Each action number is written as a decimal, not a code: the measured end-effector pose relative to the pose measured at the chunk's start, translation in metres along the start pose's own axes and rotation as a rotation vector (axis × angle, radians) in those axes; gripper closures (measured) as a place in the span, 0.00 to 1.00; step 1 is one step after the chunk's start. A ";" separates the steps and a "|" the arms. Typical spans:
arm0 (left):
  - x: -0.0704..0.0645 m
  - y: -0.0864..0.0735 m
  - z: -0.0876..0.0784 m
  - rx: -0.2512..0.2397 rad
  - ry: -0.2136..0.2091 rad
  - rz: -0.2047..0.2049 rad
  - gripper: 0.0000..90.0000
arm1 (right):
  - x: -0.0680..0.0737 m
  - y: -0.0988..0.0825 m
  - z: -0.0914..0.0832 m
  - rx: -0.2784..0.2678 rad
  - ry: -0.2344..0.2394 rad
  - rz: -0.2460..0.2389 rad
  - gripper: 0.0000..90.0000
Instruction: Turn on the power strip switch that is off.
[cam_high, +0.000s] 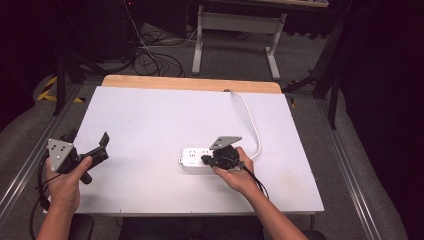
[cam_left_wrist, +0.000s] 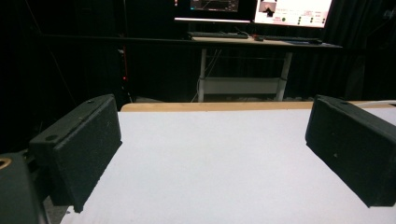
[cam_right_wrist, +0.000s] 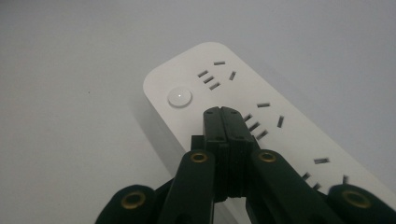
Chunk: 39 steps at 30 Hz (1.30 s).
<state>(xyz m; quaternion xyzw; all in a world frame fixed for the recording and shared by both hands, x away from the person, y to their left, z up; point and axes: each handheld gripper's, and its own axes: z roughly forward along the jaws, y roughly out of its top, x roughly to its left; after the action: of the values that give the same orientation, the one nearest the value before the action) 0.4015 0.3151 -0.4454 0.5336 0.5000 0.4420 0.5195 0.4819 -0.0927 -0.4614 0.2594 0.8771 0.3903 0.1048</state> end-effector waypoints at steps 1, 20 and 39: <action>0.000 0.000 0.000 0.000 0.000 0.000 0.05 | 0.000 0.000 0.000 0.000 0.000 0.000 1.00; 0.002 0.000 0.000 0.002 0.006 0.002 0.05 | -0.008 0.002 -0.019 -0.117 -0.021 0.010 1.00; 0.002 0.000 0.000 0.001 0.010 -0.007 0.05 | -0.040 -0.016 -0.092 -0.469 -0.072 0.073 1.00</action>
<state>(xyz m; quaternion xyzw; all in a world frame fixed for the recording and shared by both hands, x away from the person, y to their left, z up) 0.4019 0.3175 -0.4453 0.5301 0.5045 0.4425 0.5184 0.4738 -0.1812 -0.4117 0.2735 0.7483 0.5773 0.1790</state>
